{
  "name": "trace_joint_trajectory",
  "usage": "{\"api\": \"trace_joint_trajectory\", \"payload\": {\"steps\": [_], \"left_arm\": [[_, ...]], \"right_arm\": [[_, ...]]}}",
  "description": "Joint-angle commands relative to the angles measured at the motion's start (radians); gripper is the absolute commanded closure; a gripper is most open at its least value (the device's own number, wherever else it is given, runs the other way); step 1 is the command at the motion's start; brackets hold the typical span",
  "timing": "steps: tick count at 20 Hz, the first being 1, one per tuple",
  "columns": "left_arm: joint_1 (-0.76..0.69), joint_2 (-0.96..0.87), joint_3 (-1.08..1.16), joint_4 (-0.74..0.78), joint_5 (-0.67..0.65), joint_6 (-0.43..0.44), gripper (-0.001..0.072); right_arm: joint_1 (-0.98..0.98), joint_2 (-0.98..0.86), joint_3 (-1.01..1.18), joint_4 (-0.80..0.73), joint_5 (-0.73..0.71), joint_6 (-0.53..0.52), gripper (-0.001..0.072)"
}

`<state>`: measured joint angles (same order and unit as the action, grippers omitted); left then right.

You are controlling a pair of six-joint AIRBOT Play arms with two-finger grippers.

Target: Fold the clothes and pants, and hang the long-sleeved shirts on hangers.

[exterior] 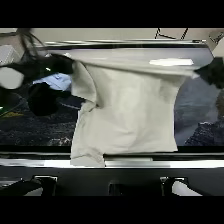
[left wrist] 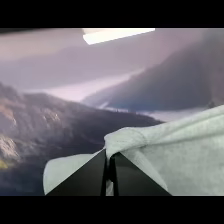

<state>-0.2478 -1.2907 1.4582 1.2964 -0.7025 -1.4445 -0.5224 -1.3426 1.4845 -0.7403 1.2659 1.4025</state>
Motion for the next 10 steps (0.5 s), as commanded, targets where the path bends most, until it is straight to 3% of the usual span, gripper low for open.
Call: {"api": "trace_joint_trajectory", "payload": {"steps": [1, 5, 8, 9, 10], "left_arm": [[0.001, -0.230, -0.074, -0.184, 0.083, -0.006, 0.0679], [-0.014, -0.380, -0.074, -0.457, 0.063, -0.006, 0.0679], [-0.019, -0.399, -0.074, -0.504, -0.013, -0.006, 0.0664], [0.003, -0.389, -0.064, -0.502, -0.065, -0.005, 0.0529], [0.045, -0.379, -0.042, -0.499, -0.153, -0.001, 0.0284]], "right_arm": [[0.011, -0.179, -0.118, -0.010, -0.061, 0.064, 0.0670], [0.127, -0.271, -0.118, -0.068, -0.151, 0.060, 0.0669], [0.184, -0.288, -0.114, -0.119, -0.200, 0.077, 0.0663], [0.174, -0.288, -0.092, -0.119, -0.176, 0.095, 0.0534], [0.148, -0.288, -0.054, -0.128, -0.122, 0.097, 0.0338]]}}
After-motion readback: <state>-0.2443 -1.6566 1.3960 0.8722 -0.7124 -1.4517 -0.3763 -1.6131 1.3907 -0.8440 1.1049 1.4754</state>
